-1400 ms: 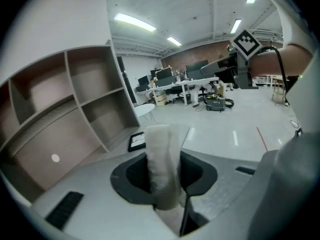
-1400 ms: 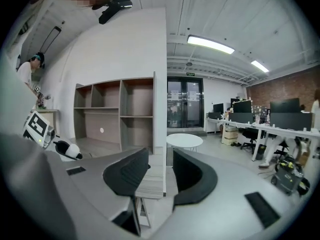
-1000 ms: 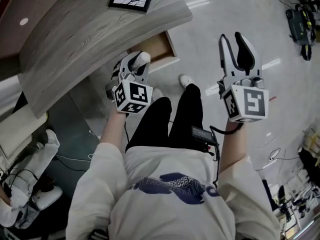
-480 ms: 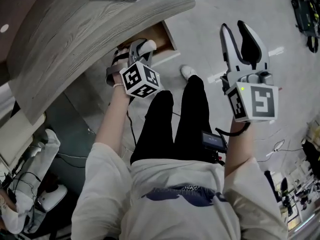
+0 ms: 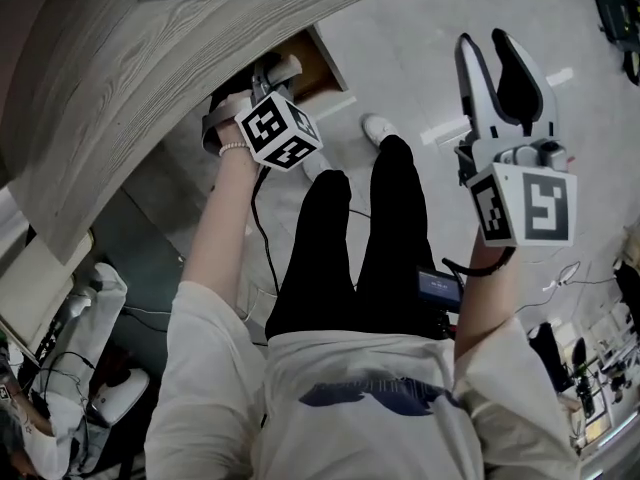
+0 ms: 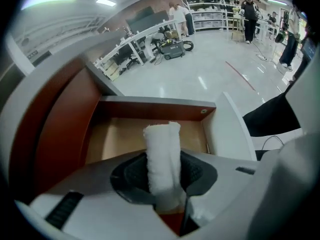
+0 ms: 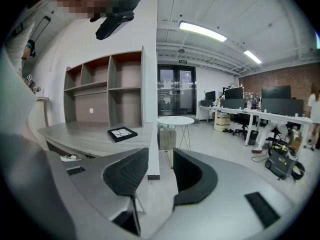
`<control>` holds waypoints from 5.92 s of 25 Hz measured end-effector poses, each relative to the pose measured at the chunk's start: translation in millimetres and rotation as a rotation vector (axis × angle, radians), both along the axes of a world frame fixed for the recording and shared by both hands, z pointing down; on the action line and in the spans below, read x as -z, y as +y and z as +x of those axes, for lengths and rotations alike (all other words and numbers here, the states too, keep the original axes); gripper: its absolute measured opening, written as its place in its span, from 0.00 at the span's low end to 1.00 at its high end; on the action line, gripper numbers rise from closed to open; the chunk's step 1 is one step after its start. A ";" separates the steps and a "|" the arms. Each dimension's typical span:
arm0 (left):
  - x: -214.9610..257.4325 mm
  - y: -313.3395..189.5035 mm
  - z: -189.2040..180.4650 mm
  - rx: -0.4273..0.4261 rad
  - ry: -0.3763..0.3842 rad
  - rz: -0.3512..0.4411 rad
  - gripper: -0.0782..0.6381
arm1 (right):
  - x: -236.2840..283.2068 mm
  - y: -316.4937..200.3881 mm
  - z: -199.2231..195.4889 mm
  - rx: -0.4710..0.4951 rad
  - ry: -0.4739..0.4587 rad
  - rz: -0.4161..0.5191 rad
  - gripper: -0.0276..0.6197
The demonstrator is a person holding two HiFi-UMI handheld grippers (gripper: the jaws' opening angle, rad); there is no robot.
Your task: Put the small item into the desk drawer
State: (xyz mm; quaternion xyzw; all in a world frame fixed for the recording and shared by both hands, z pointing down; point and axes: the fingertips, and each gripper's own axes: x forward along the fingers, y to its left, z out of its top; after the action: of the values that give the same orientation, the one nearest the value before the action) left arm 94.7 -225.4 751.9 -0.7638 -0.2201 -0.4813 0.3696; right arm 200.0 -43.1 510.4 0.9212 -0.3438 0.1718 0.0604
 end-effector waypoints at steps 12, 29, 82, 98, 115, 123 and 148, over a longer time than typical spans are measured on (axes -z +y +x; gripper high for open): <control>-19.8 3.0 3.4 0.011 -0.038 0.059 0.27 | -19.0 24.6 -0.4 -0.022 -0.026 -0.014 0.28; -20.3 8.9 -0.8 0.066 -0.108 -0.069 0.31 | -21.1 31.9 1.1 -0.023 -0.028 -0.015 0.28; 346.4 -27.5 -86.8 0.681 0.537 -0.784 0.38 | 178.0 -64.7 -42.4 0.265 0.075 0.148 0.27; 512.3 -71.0 -190.3 0.869 1.081 -0.644 0.27 | 307.9 -134.5 -147.7 0.613 0.250 0.215 0.20; 568.2 -67.9 -186.2 0.764 1.240 -0.441 0.12 | 325.3 -135.3 -153.0 0.580 0.254 0.234 0.04; 569.7 -68.0 -186.3 0.752 1.241 -0.422 0.12 | 327.9 -132.2 -152.7 0.573 0.247 0.254 0.04; 577.4 -74.2 -196.5 0.765 1.292 -0.402 0.12 | 336.0 -127.2 -151.0 0.511 0.303 0.271 0.04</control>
State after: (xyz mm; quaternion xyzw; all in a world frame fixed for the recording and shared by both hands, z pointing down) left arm -101.9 -299.6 174.5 -0.9680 0.2348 0.0146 0.0870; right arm 48.9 -170.2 174.4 0.8199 -0.5707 -0.0355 0.0288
